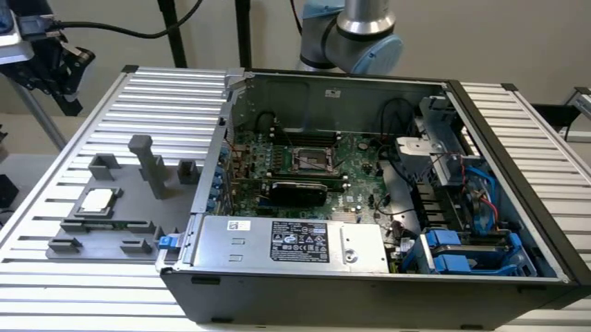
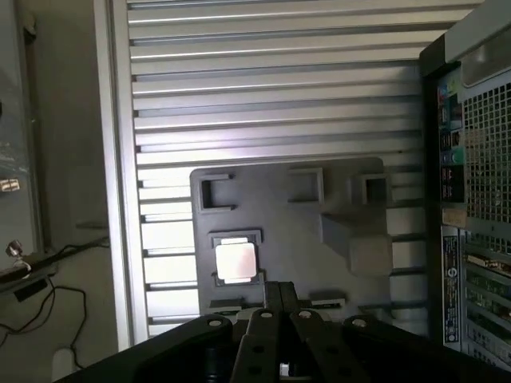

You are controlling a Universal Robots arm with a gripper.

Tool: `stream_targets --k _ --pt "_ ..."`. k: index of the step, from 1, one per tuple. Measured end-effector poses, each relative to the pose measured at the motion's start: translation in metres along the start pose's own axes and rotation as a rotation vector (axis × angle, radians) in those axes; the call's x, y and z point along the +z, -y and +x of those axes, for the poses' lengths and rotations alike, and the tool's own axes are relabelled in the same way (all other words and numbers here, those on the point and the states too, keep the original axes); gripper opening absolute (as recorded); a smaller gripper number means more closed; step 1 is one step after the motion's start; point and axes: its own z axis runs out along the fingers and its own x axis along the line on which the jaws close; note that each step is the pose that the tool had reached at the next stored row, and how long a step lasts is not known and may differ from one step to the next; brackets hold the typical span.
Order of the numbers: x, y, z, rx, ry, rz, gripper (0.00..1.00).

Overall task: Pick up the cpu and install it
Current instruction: 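Reach for the cpu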

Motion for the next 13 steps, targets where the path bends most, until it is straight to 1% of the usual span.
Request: stream_targets --k 3,6,8,10,13 --pt "0.0033 0.0013 0.014 0.0 -0.0001 0.0018 0.11" --pt "0.0068 0.0032 0.027 0.0 -0.0008 0.0023 0.11" --pt "0.0088 0.0053 0.034 0.0 -0.0015 0.0023 0.11" --pt "0.0094 0.0082 0.037 0.0 -0.0017 0.0023 0.11" --pt "0.0093 0.0082 0.037 0.0 -0.0017 0.0023 0.11"
